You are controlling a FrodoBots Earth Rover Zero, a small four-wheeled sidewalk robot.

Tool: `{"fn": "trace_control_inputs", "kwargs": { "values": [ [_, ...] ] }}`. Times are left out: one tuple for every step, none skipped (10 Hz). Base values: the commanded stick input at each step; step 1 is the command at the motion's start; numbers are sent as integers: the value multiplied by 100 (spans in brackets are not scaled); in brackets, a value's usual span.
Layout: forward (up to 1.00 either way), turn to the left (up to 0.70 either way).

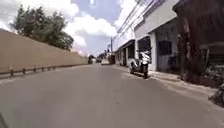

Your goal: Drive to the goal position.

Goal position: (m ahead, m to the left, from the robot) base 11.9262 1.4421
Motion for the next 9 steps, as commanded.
{"fn": "trace_control_inputs", "kwargs": {
  "values": [
    [85,0],
    [85,0],
    [85,0],
    [85,0],
    [85,27],
    [85,27],
    [85,8],
    [85,0],
    [85,0]
  ]
}}
